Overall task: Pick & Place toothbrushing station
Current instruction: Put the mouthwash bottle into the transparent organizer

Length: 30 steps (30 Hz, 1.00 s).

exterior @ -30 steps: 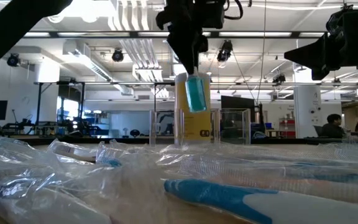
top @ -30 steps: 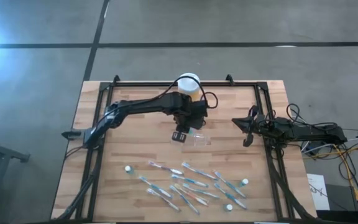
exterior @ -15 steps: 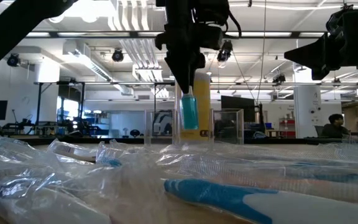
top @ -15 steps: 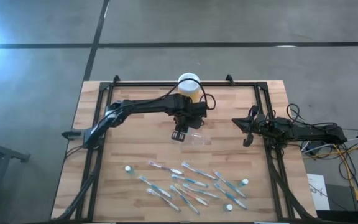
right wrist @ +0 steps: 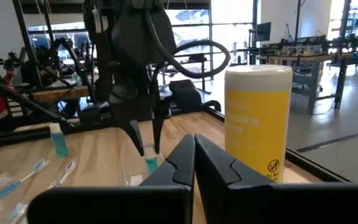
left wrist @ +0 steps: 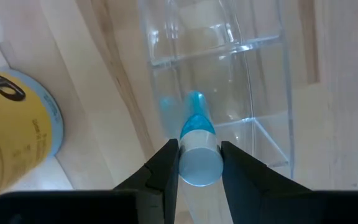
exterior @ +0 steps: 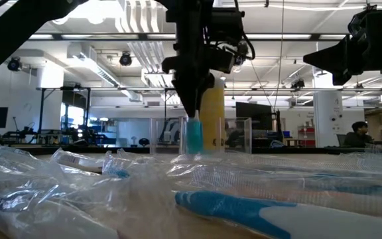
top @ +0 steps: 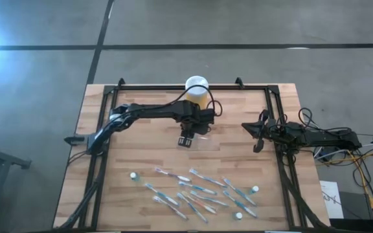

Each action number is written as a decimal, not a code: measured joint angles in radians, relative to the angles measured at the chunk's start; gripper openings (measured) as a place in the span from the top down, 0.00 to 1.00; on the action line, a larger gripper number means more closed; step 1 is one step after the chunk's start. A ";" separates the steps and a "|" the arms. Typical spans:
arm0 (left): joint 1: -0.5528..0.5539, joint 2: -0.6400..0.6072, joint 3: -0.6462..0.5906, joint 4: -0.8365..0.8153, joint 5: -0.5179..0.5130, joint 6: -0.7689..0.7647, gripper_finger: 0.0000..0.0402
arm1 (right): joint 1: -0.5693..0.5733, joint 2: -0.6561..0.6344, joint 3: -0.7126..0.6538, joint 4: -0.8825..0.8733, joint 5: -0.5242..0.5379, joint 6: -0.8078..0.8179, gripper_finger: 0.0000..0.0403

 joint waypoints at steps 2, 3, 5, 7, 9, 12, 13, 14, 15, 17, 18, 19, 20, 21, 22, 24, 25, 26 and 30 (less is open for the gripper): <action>0.004 -0.001 -0.012 0.008 0.000 0.000 0.75 | 0.000 0.000 0.000 0.000 0.000 -0.002 0.98; 0.006 -0.002 -0.017 0.012 0.001 0.001 0.75 | 0.000 0.000 0.000 0.000 0.000 -0.002 0.98; 0.010 -0.002 -0.020 0.014 0.002 0.001 0.75 | 0.000 0.000 0.000 0.000 0.000 -0.007 0.98; 0.012 -0.002 -0.021 0.014 0.004 0.000 0.75 | 0.000 0.000 0.000 0.000 0.000 -0.008 0.98; 0.013 -0.002 -0.021 0.015 0.004 -0.001 0.75 | 0.000 0.000 0.000 0.000 0.000 -0.010 0.98; 0.014 -0.002 -0.021 0.019 0.004 -0.010 0.75 | 0.000 0.000 0.000 -0.001 0.000 -0.010 0.98; 0.014 -0.002 -0.021 0.019 0.006 -0.014 0.75 | 0.000 0.000 0.000 -0.001 0.000 -0.010 0.98; 0.014 -0.002 -0.021 0.019 0.006 -0.020 0.75 | 0.000 0.000 0.000 -0.001 0.000 -0.010 0.98; 0.014 -0.002 -0.022 0.021 0.006 -0.024 0.75 | 0.000 0.000 0.000 -0.001 0.000 -0.010 0.98; 0.014 -0.002 -0.024 0.023 0.006 -0.027 0.75 | 0.000 0.000 0.000 -0.001 0.000 -0.010 0.98; 0.014 -0.002 -0.027 0.026 0.006 -0.026 0.74 | 0.000 0.000 0.000 -0.001 0.000 -0.010 0.98; 0.014 -0.002 -0.029 0.031 0.006 -0.026 0.73 | 0.000 0.000 0.000 -0.001 0.000 -0.010 0.98; 0.014 -0.002 -0.030 0.034 0.006 -0.026 0.72 | 0.000 0.000 0.000 -0.001 0.000 -0.010 0.98; 0.014 -0.002 -0.031 0.038 0.005 -0.025 0.71 | 0.000 0.000 0.000 -0.001 0.000 -0.010 0.98; 0.014 -0.002 -0.032 0.045 0.001 -0.021 0.69 | 0.000 0.000 0.000 -0.001 0.000 -0.010 0.98; 0.015 -0.001 -0.034 0.053 -0.012 -0.021 0.66 | 0.000 0.000 0.000 -0.001 0.000 -0.010 0.98; 0.015 0.000 -0.035 0.054 -0.014 -0.023 0.65 | 0.000 0.000 0.000 -0.001 0.000 -0.010 0.98; 0.016 0.000 -0.035 0.054 -0.010 -0.026 0.64 | 0.000 0.000 0.000 -0.001 0.000 -0.010 0.98; 0.016 0.003 -0.037 0.050 -0.001 -0.042 0.61 | 0.000 0.000 0.000 -0.001 0.000 -0.010 0.98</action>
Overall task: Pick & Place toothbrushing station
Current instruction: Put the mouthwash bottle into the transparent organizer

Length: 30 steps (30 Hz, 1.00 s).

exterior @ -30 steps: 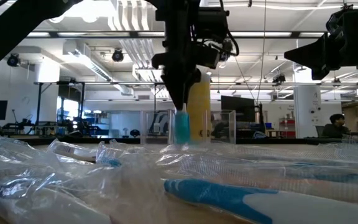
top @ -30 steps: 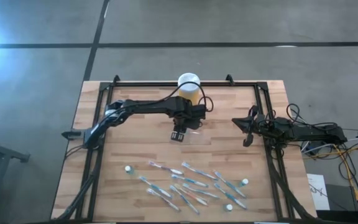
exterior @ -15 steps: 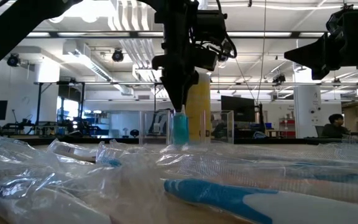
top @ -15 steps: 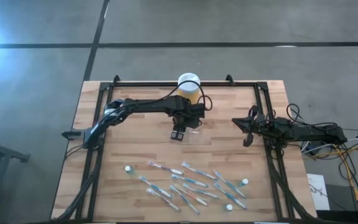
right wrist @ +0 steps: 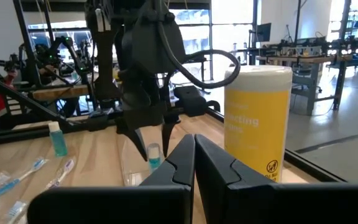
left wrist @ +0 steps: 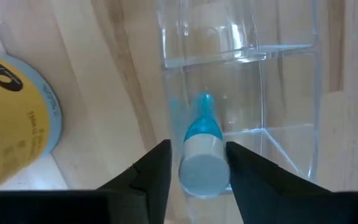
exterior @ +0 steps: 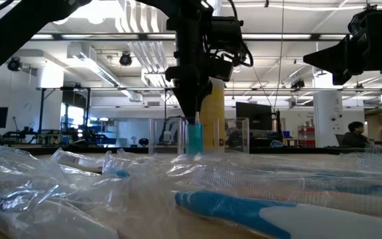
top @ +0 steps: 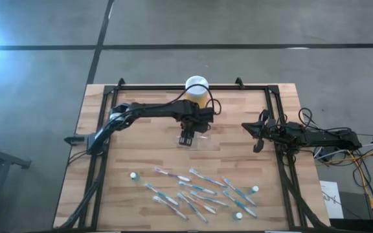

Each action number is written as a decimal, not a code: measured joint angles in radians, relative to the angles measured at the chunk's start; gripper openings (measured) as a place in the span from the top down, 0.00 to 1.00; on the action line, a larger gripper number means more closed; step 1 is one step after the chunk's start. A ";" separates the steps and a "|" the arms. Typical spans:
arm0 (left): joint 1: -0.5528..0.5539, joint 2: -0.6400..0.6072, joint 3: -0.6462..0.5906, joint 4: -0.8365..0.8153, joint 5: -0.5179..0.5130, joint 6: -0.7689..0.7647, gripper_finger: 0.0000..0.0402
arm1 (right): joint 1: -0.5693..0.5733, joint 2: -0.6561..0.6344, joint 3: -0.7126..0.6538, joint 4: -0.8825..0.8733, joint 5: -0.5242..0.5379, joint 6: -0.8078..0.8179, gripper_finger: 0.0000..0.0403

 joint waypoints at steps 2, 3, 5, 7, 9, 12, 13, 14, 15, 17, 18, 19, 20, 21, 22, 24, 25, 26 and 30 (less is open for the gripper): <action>0.000 0.000 0.000 0.000 0.001 -0.001 0.60 | 0.000 0.000 0.000 0.000 0.000 0.000 0.98; 0.000 0.000 0.000 0.000 0.001 -0.002 0.60 | 0.000 0.000 0.000 0.000 0.000 0.000 0.98; 0.000 0.000 0.000 0.000 0.001 -0.005 0.60 | 0.000 0.000 0.000 0.000 0.000 0.000 0.98; 0.000 -0.001 0.000 -0.001 0.002 -0.008 0.60 | 0.000 0.000 0.000 0.000 0.000 0.000 0.98; 0.000 -0.007 0.000 -0.003 0.002 -0.010 0.60 | 0.000 0.000 0.000 0.000 0.000 0.000 0.98; -0.001 -0.011 0.006 -0.012 0.003 -0.014 0.59 | 0.000 0.000 0.000 -0.002 0.000 0.000 0.98; -0.001 -0.011 0.010 -0.014 0.003 -0.020 0.59 | 0.000 0.000 0.000 -0.005 0.000 0.000 0.98; -0.001 -0.011 0.014 -0.019 0.003 -0.025 0.59 | 0.000 0.000 0.000 -0.008 0.000 -0.002 0.98; -0.002 -0.011 0.020 -0.027 0.004 -0.031 0.59 | 0.000 0.000 0.000 -0.009 0.000 -0.011 0.98; -0.002 -0.014 0.035 -0.048 0.005 -0.038 0.59 | 0.000 0.000 0.000 -0.009 0.000 -0.031 0.98; -0.002 -0.016 0.044 -0.062 0.005 -0.039 0.59 | 0.000 0.000 0.000 -0.008 0.000 -0.039 0.98; -0.003 -0.020 0.055 -0.072 0.005 -0.038 0.59 | 0.000 0.000 0.000 -0.008 0.000 -0.048 0.98; -0.003 -0.023 0.065 -0.075 0.004 -0.037 0.59 | 0.000 0.000 0.000 -0.008 0.000 -0.058 0.98; -0.003 -0.028 0.079 -0.081 0.003 -0.033 0.59 | 0.000 0.000 0.000 -0.008 0.000 -0.071 0.98; -0.003 -0.036 0.094 -0.091 0.002 -0.028 0.59 | 0.000 0.000 0.000 -0.008 0.000 -0.084 0.98; -0.005 -0.056 0.129 -0.112 -0.008 -0.029 0.59 | 0.000 0.000 0.000 -0.008 0.000 -0.107 0.98; -0.006 -0.065 0.154 -0.128 -0.020 -0.030 0.59 | 0.000 0.000 0.000 -0.008 0.000 -0.117 0.98; -0.007 -0.077 0.180 -0.150 -0.028 -0.032 0.59 | 0.000 0.000 0.000 -0.008 0.000 -0.125 0.98; -0.017 -0.144 0.258 -0.246 -0.042 -0.059 0.59 | 0.000 0.000 0.000 -0.008 -0.001 -0.153 0.98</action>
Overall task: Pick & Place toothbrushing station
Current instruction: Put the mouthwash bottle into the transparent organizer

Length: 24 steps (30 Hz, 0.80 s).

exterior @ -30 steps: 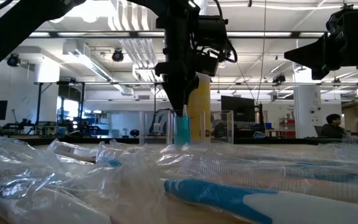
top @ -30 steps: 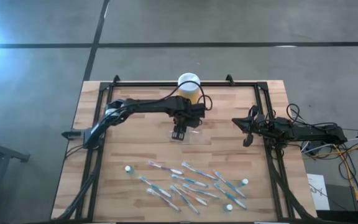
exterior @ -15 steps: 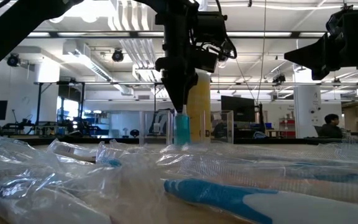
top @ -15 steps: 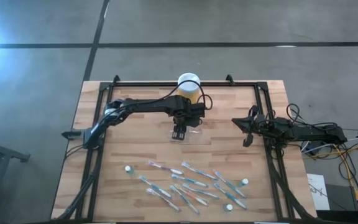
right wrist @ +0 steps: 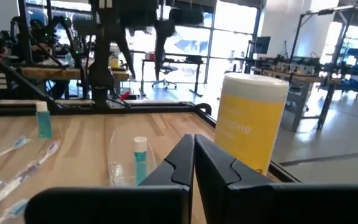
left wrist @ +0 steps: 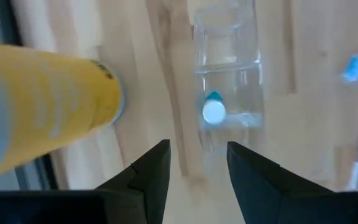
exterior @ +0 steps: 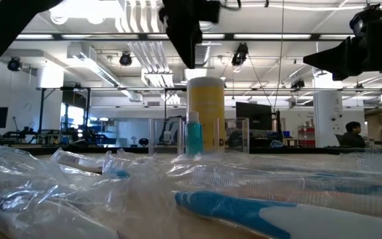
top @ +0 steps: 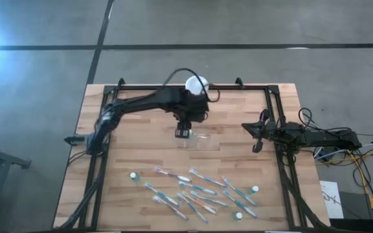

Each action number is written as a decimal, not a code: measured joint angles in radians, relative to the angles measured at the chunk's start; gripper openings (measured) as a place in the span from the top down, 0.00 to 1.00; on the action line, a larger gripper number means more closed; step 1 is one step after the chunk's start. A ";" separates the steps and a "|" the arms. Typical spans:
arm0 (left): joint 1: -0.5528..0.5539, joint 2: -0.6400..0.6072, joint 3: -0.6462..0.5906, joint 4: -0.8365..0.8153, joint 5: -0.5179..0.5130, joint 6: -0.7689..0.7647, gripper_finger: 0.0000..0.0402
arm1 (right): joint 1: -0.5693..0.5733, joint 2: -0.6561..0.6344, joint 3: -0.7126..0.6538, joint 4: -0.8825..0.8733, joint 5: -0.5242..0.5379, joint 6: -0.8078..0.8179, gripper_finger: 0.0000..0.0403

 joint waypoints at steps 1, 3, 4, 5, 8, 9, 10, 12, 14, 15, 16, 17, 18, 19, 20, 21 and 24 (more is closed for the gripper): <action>-0.004 -0.024 0.014 -0.023 0.000 -0.014 0.59 | 0.000 0.000 0.000 0.000 0.000 -0.003 0.98; -0.012 -0.081 0.025 -0.060 0.000 -0.040 0.60 | 0.000 -0.001 0.000 0.000 0.000 -0.006 0.98; -0.016 -0.114 0.024 -0.074 0.001 -0.051 0.61 | 0.000 -0.001 0.000 0.001 0.000 -0.006 0.98; -0.020 -0.148 0.018 -0.087 0.002 -0.062 0.63 | 0.000 -0.001 0.000 0.001 0.000 -0.006 0.98; -0.034 -0.255 -0.010 -0.106 0.009 -0.106 0.69 | 0.000 -0.001 0.000 0.001 0.000 -0.006 0.98; -0.038 -0.297 -0.027 -0.104 0.011 -0.126 0.71 | 0.000 -0.001 0.000 0.001 0.000 -0.006 0.98; -0.042 -0.335 -0.048 -0.106 0.011 -0.146 0.73 | 0.000 -0.001 0.000 0.001 0.001 -0.006 0.98; -0.046 -0.416 -0.090 -0.106 0.011 -0.190 0.78 | 0.000 -0.001 0.000 0.001 0.001 -0.006 0.98; -0.047 -0.496 -0.145 -0.106 0.010 -0.243 0.83 | 0.000 -0.001 0.000 0.001 0.001 -0.006 0.98; -0.047 -0.537 -0.176 -0.105 0.009 -0.266 0.86 | 0.000 -0.001 0.000 0.001 0.001 -0.006 0.98; -0.047 -0.578 -0.210 -0.105 0.007 -0.285 0.88 | 0.000 -0.001 0.000 0.001 0.001 -0.006 0.98; -0.047 -0.619 -0.247 -0.103 0.002 -0.300 0.91 | 0.000 -0.001 0.000 0.001 0.001 -0.006 0.98; -0.047 -0.661 -0.287 -0.096 -0.006 -0.313 0.93 | 0.000 -0.001 0.000 0.001 0.001 -0.005 0.98; -0.047 -0.705 -0.332 -0.082 -0.015 -0.324 0.96 | 0.000 -0.001 0.000 0.001 0.001 -0.005 0.98; -0.047 -0.748 -0.378 -0.063 -0.022 -0.334 0.98 | 0.000 -0.001 0.000 0.001 0.001 -0.006 0.98; -0.047 -0.794 -0.431 -0.040 -0.027 -0.344 0.99 | 0.000 -0.001 0.000 0.002 0.001 -0.005 0.98; -0.047 -0.918 -0.595 0.051 -0.027 -0.356 0.97 | 0.000 -0.001 0.000 0.002 0.001 -0.005 0.98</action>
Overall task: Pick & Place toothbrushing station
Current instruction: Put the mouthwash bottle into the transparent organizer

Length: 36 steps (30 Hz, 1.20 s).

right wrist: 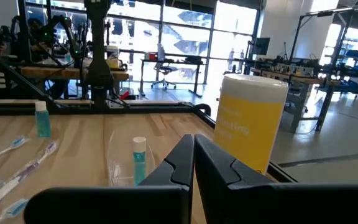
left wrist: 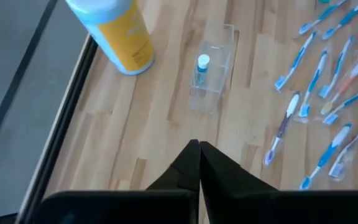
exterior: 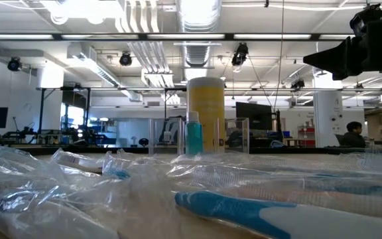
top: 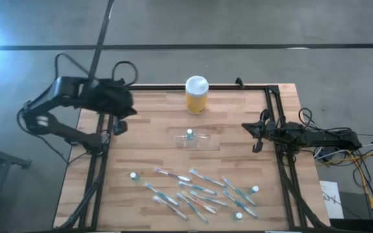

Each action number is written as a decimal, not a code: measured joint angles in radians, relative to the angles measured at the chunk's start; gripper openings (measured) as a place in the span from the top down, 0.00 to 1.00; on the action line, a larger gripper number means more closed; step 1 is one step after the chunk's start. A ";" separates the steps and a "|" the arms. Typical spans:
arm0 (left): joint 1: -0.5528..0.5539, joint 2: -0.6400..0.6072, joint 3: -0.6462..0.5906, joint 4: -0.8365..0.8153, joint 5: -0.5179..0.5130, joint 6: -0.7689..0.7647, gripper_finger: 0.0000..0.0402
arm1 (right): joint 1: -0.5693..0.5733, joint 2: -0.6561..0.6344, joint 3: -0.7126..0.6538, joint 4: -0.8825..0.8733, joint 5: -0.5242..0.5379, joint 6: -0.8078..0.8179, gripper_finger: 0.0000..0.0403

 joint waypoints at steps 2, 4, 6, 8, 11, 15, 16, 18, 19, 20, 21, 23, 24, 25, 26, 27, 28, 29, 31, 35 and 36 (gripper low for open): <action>0.000 -0.067 -0.110 0.057 0.011 -0.002 0.95 | 0.000 0.000 0.000 0.000 0.000 0.000 0.98; 0.000 -0.120 -0.215 0.108 0.040 -0.027 0.94 | 0.000 0.000 0.000 0.001 0.000 0.001 0.98; 0.000 -0.157 -0.313 0.146 0.054 -0.087 0.94 | 0.000 0.000 0.000 0.002 0.000 0.005 0.98; 0.000 -0.176 -0.397 0.161 0.081 -0.169 0.95 | 0.000 0.000 0.000 0.002 0.000 0.013 0.98; -0.002 -0.181 -0.510 0.156 0.133 -0.273 0.98 | 0.000 0.000 0.000 0.002 0.000 0.036 0.98; -0.034 -0.164 -0.629 0.145 0.183 -0.379 0.99 | 0.000 0.001 0.000 0.000 0.000 0.053 0.98; -0.046 -0.157 -0.652 0.140 0.184 -0.409 0.98 | 0.000 0.001 0.000 0.000 0.000 0.053 0.98; -0.075 -0.146 -0.690 0.136 0.186 -0.476 0.98 | 0.000 0.001 0.000 0.000 0.000 0.052 0.98; -0.093 -0.141 -0.705 0.136 0.186 -0.511 0.98 | 0.000 0.001 0.000 0.000 0.001 0.047 0.98; -0.113 -0.138 -0.717 0.136 0.186 -0.553 0.98 | 0.000 0.001 0.000 0.000 0.002 0.038 0.98; -0.135 -0.135 -0.727 0.136 0.186 -0.596 0.98 | 0.000 0.001 0.000 0.002 0.003 0.033 0.98; -0.180 -0.130 -0.737 0.136 0.186 -0.681 0.98 | 0.000 0.001 0.000 0.007 0.012 0.032 0.98; -0.204 -0.127 -0.737 0.139 0.186 -0.724 0.97 | 0.000 0.001 0.000 0.007 0.024 0.032 0.98; -0.230 -0.126 -0.736 0.141 0.186 -0.773 0.96 | 0.000 0.001 0.000 0.007 0.031 0.031 0.98; -0.255 -0.123 -0.733 0.140 0.187 -0.824 0.95 | 0.000 0.001 0.000 0.006 0.035 0.031 0.98; -0.280 -0.119 -0.729 0.140 0.186 -0.871 0.93 | 0.000 0.001 0.000 0.006 0.038 0.031 0.98; -0.309 -0.115 -0.725 0.144 0.186 -0.915 0.91 | 0.000 0.001 0.000 0.006 0.046 0.033 0.98; -0.337 -0.109 -0.724 0.150 0.186 -0.955 0.90 | 0.000 0.001 0.000 0.007 0.055 0.043 0.98; -0.396 -0.092 -0.721 0.159 0.186 -1.026 0.85 | 0.000 0.001 0.000 0.009 0.059 0.071 0.98; -0.496 -0.049 -0.714 0.212 0.186 -1.171 0.73 | 0.000 0.001 0.000 0.023 0.059 0.093 0.98; -0.516 -0.037 -0.713 0.233 0.186 -1.195 0.70 | 0.000 0.001 0.000 0.025 0.059 0.093 0.98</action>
